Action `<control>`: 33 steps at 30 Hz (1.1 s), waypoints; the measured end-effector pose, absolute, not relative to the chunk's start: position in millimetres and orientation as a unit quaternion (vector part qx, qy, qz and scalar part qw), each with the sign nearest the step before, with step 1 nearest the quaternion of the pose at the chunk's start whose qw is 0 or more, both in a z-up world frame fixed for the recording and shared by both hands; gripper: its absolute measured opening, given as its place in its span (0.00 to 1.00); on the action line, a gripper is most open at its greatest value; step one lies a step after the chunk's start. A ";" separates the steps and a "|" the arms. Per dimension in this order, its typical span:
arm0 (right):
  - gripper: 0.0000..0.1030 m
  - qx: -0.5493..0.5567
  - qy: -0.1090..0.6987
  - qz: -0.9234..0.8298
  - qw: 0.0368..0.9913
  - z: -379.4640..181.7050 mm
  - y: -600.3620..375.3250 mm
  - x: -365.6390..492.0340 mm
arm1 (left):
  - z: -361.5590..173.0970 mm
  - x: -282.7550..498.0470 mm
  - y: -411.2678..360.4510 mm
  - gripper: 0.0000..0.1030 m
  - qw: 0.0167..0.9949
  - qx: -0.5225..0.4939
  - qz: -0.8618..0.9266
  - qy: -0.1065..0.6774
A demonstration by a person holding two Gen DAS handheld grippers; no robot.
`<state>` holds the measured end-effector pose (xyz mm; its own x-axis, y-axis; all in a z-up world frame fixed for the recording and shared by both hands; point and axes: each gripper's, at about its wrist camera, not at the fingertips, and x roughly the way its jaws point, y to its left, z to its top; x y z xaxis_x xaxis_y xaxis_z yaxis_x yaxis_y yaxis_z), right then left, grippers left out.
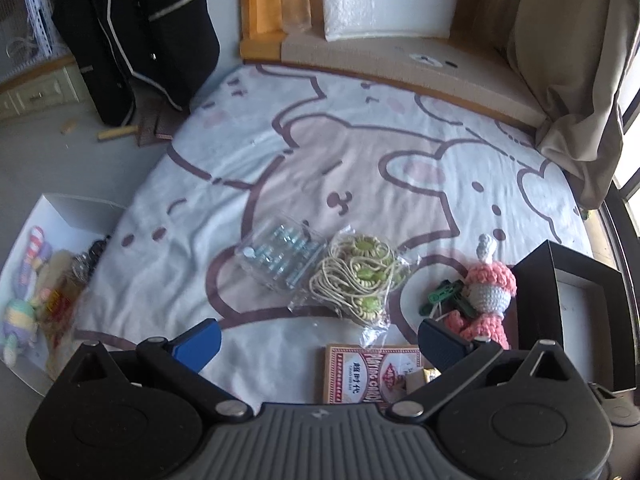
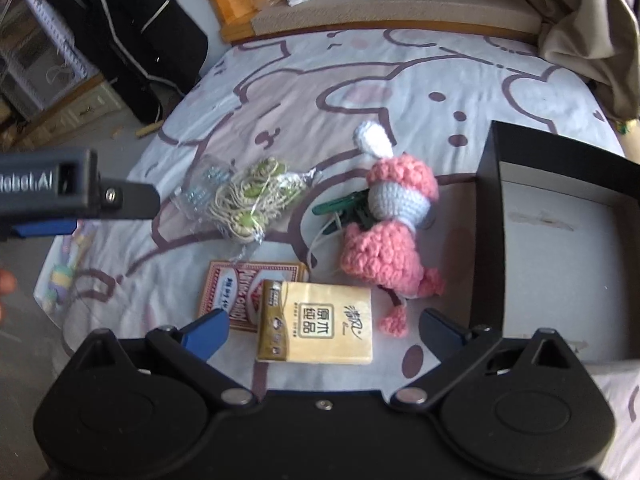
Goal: Organize objects
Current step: 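Move left tool toward red card box while right tool approaches yellow tissue pack, then grasp red card box with left tool while right tool grasps yellow tissue pack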
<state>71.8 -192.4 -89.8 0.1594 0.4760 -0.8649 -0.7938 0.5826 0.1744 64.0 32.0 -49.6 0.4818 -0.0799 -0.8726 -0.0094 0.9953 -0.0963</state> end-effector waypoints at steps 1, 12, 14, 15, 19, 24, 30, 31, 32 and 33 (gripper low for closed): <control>0.99 -0.162 0.488 0.429 0.743 -92.5 -191.7 71.8 | -52.4 66.0 32.2 1.00 0.856 -0.049 -0.022 0.514; 0.95 -0.186 0.491 0.419 0.741 -115.1 -182.5 74.6 | -73.9 77.7 31.3 1.00 0.837 -0.065 -0.031 0.543; 0.95 -0.204 0.485 0.418 0.740 -117.6 -180.4 70.3 | -76.1 79.3 31.2 1.00 0.834 -0.067 -0.032 0.546; 0.95 -0.213 0.482 0.417 0.741 -118.9 -179.3 68.3 | -76.9 79.8 30.8 1.00 0.833 -0.067 -0.033 0.548; 0.78 -0.228 0.468 0.407 0.750 -119.8 -177.0 62.9 | -79.7 81.9 27.9 1.00 0.830 -0.063 -0.037 0.554; 0.70 -0.213 0.479 0.418 0.742 -116.2 -180.5 60.1 | -86.6 82.5 20.5 1.00 0.822 -0.048 -0.047 0.566; 0.70 -0.204 0.489 0.404 0.745 -110.4 -195.6 56.8 | -95.9 83.2 11.6 1.00 0.813 -0.034 -0.062 0.578; 0.70 -0.204 0.492 0.396 0.748 -109.8 -198.7 57.4 | -97.8 83.7 10.0 1.00 0.811 -0.036 -0.063 0.581; 0.70 -0.205 0.495 0.384 0.752 -109.6 -201.6 58.9 | -99.7 83.8 8.6 1.00 0.805 -0.012 -0.102 0.584; 0.70 -0.205 0.499 0.371 0.756 -110.1 -204.9 61.9 | -101.7 84.5 6.5 1.00 0.803 -0.013 -0.103 0.587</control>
<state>61.9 -204.9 -110.1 0.2264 0.3570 -0.9062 -0.7658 0.6402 0.0609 84.5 6.5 -101.7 0.2900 -0.1814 -0.9397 0.1507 0.9783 -0.1424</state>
